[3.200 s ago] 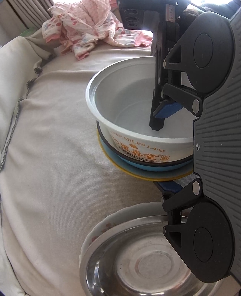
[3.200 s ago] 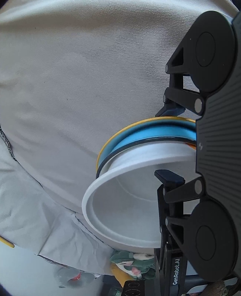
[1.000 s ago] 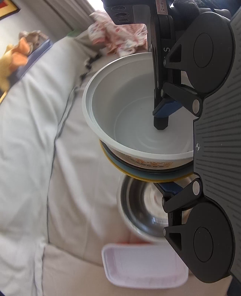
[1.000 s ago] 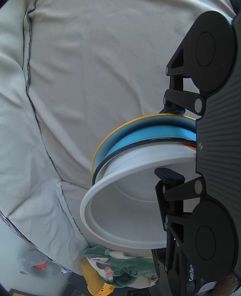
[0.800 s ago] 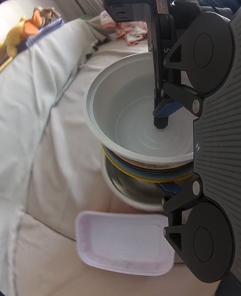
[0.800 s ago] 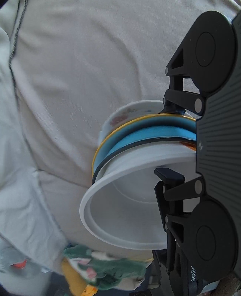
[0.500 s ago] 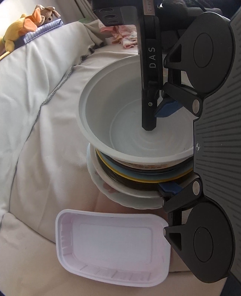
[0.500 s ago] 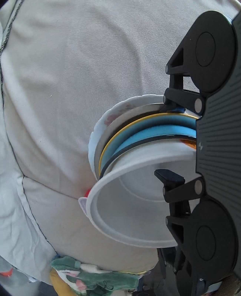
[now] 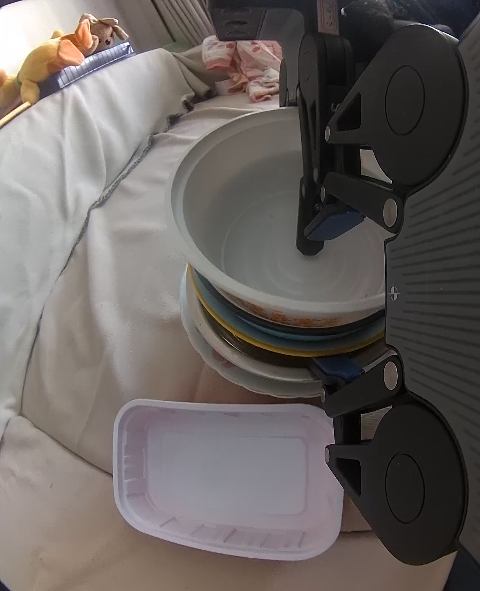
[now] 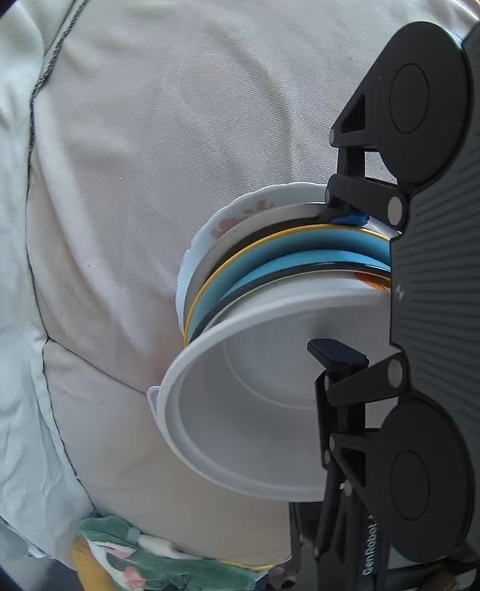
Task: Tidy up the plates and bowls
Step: 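Set the bowl stack against the floral plate with the right gripper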
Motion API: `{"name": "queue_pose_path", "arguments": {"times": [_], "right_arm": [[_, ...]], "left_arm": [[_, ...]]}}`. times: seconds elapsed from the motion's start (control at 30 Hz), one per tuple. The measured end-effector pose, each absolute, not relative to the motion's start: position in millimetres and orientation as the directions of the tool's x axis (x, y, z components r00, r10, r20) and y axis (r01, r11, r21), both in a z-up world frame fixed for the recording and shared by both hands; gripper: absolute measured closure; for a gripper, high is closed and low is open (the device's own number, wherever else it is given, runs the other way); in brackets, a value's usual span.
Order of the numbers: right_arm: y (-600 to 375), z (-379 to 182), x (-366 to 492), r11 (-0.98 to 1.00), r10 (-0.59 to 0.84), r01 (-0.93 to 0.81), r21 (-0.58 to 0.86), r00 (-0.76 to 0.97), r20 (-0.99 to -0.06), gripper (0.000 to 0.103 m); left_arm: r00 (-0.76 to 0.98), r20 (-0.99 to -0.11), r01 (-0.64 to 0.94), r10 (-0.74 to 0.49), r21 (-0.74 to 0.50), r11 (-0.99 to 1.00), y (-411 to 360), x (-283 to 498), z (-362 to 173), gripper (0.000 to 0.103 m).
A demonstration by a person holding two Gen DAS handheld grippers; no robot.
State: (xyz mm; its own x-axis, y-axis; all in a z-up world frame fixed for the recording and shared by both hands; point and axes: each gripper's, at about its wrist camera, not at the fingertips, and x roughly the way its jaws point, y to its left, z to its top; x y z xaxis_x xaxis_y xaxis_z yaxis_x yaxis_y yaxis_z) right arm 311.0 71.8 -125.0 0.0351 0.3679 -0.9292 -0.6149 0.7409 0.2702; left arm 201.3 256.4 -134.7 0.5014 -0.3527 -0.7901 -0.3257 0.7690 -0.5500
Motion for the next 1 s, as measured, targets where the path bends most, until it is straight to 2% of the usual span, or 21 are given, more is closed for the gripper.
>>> {"name": "queue_pose_path", "arguments": {"times": [0.13, 0.3, 0.5, 0.73, 1.0], "right_arm": [[67, -126, 319, 0.769, 0.389, -0.555, 0.316, 0.015, -0.921, 0.048], [68, -123, 308, 0.762, 0.381, -0.578, 0.293, 0.035, -0.924, 0.048], [59, -126, 319, 0.78, 0.396, -0.532, 0.33, 0.01, -0.918, 0.048], [56, -121, 307, 0.759, 0.403, -0.58, 0.296, 0.062, -0.913, 0.046], [57, -116, 316, 0.774, 0.412, -0.546, 0.322, 0.047, -0.91, 0.048]], "left_arm": [[0.496, -0.796, -0.313, -0.346, -0.537, 0.783, 254, 198, -132, 0.035], [0.494, -0.797, -0.341, -0.347, -0.545, 0.766, 257, 201, -133, 0.035], [0.509, -0.797, -0.34, -0.327, -0.534, 0.774, 250, 199, -131, 0.034], [0.502, -0.81, -0.358, -0.303, -0.514, 0.779, 247, 202, -128, 0.033], [0.519, -0.776, -0.356, -0.358, -0.577, 0.735, 262, 191, -131, 0.035]]}}
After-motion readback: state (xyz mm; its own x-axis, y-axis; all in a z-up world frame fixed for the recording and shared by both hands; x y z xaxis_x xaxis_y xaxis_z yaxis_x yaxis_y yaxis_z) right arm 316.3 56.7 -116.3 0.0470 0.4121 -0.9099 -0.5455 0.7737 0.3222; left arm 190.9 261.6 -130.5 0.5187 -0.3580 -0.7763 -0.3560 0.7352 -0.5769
